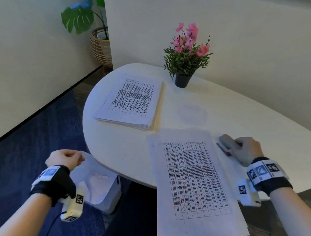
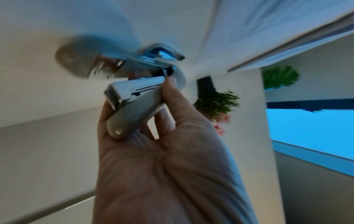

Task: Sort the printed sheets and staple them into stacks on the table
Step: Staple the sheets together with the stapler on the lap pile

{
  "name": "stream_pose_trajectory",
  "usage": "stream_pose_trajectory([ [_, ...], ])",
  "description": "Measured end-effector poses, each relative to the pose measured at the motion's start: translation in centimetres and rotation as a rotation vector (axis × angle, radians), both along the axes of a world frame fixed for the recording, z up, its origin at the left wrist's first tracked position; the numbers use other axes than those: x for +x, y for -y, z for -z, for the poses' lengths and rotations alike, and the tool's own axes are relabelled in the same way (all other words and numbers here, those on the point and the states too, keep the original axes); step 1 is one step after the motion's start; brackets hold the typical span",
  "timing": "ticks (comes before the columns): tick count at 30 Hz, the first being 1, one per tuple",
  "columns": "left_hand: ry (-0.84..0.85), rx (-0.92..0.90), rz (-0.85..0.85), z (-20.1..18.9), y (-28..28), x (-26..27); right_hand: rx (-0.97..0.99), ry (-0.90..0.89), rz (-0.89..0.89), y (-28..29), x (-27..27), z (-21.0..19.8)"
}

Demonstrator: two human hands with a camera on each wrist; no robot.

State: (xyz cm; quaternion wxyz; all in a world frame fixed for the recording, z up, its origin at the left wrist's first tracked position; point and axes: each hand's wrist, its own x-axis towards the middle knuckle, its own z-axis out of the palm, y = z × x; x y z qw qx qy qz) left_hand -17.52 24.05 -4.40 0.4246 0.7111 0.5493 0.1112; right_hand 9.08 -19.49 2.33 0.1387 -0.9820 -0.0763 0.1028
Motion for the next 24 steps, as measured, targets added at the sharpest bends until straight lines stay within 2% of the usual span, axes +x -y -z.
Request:
stream_pose_trajectory([
  [5,-0.060,-0.156,-0.003,4.7,-2.1,-0.6,-0.059,0.011,0.103,0.8,2.5,0.5],
  [8,-0.203,-0.064,0.086,3.8,-0.5,0.2,-0.084,0.133,0.123,0.1,2.0,0.3],
  [11,-0.186,0.064,0.110,2.2,1.4,1.1,0.083,0.303,0.047,-1.2,-0.3,0.0],
  [12,-0.145,0.096,0.097,1.5,2.0,1.3,0.135,0.279,0.015,-1.5,-1.2,-0.1],
  [14,-0.039,0.157,0.098,0.3,3.3,1.6,0.150,0.110,-0.014,-2.0,-2.7,0.3],
  [16,0.042,0.249,0.190,-1.0,5.0,2.1,0.031,-0.105,-0.032,-2.4,-4.0,1.0],
  [18,0.102,0.323,0.351,-2.1,7.1,2.8,-0.156,-0.227,-0.032,-2.8,-5.0,2.0],
  [21,0.092,0.308,0.654,-2.6,10.6,4.4,-0.316,-0.264,-0.001,-3.1,-5.8,3.1],
  [24,-0.012,0.204,0.852,-2.3,13.4,5.8,-0.336,-0.248,0.012,-3.7,-6.2,3.2],
])
